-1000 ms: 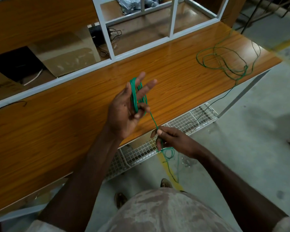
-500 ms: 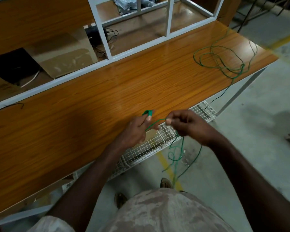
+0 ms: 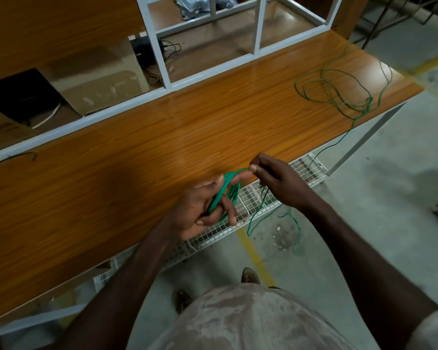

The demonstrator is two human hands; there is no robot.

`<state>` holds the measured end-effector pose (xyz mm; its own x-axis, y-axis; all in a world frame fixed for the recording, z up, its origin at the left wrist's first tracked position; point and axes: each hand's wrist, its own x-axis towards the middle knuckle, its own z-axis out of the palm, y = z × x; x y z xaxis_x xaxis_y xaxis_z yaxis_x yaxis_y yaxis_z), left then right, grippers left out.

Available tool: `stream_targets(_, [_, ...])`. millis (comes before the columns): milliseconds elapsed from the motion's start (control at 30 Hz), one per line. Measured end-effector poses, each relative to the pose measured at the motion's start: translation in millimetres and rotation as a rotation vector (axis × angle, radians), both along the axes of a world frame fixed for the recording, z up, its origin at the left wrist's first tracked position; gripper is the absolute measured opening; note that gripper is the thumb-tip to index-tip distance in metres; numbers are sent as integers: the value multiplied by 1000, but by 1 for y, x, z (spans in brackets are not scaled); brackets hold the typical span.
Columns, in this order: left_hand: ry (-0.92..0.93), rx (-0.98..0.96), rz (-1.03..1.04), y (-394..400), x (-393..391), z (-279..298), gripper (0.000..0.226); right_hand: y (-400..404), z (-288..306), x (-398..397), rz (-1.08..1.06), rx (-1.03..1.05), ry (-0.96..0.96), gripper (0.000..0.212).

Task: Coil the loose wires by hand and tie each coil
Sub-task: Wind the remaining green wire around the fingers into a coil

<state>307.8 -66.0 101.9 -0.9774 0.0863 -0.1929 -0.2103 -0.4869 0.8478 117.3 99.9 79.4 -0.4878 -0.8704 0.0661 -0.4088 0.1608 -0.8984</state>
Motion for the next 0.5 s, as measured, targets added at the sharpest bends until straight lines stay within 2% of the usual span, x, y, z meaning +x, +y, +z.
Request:
stream_targets(67, [22, 101, 24, -2, 1, 9, 54, 2, -5, 1, 56, 29, -58, 25])
stream_targets(167, [46, 153, 66, -7, 1, 16, 54, 7, -17, 1, 188, 133, -170, 5])
stream_targets(233, [55, 158, 86, -12, 0, 16, 54, 14, -30, -3, 215, 213, -267, 19])
stream_targets(300, [61, 174, 110, -16, 0, 16, 55, 20, -40, -7, 220, 282, -275, 33])
stream_targets(367, [68, 182, 130, -18, -1, 17, 56, 25, -47, -9, 198, 346, -230, 34])
stream_targets(500, [75, 195, 161, -21, 0, 19, 56, 33, -67, -17, 27, 402, -207, 25])
